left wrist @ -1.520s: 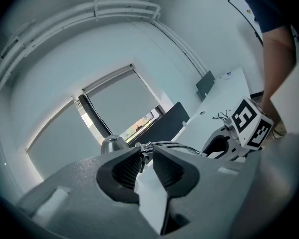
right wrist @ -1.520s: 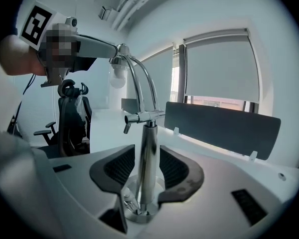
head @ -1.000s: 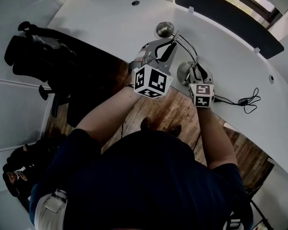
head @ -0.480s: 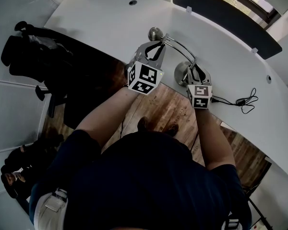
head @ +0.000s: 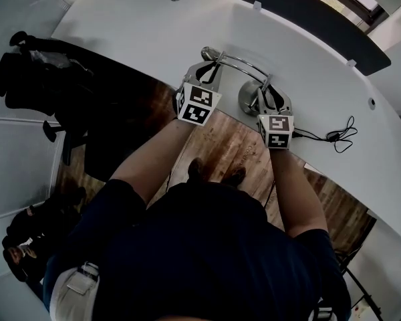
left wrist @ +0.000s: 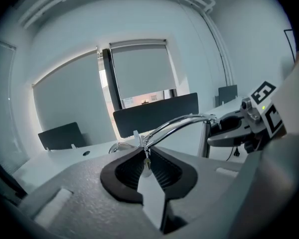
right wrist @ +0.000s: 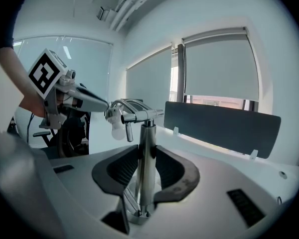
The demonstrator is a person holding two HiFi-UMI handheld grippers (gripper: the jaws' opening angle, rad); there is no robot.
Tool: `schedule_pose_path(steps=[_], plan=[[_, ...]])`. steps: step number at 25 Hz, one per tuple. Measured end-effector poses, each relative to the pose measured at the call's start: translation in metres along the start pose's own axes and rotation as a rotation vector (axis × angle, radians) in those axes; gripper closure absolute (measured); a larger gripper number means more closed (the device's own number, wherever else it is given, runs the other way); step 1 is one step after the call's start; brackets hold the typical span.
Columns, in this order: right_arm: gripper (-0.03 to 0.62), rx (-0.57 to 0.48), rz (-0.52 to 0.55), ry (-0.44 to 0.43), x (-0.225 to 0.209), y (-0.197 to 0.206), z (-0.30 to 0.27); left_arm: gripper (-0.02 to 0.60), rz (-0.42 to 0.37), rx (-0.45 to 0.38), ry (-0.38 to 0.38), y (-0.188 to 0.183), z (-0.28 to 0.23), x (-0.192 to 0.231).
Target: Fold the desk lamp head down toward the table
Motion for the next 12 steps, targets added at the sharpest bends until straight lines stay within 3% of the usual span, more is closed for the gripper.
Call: schedule_pose_path(steps=[12], plan=[[0.479,0.019,-0.014,0.011,0.004,0.0,-0.001,0.536,0.031,0.109,0.071,0.05,-0.031,-0.031]])
Point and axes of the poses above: the fingertips, and each gripper's own axes: z backward along the fingers, x to its left, y out of its underside, the point moved 1 cm from there along z, backward along the fingers, and after that the axes turned 3 degrees about -z, right-handed, at the moved point
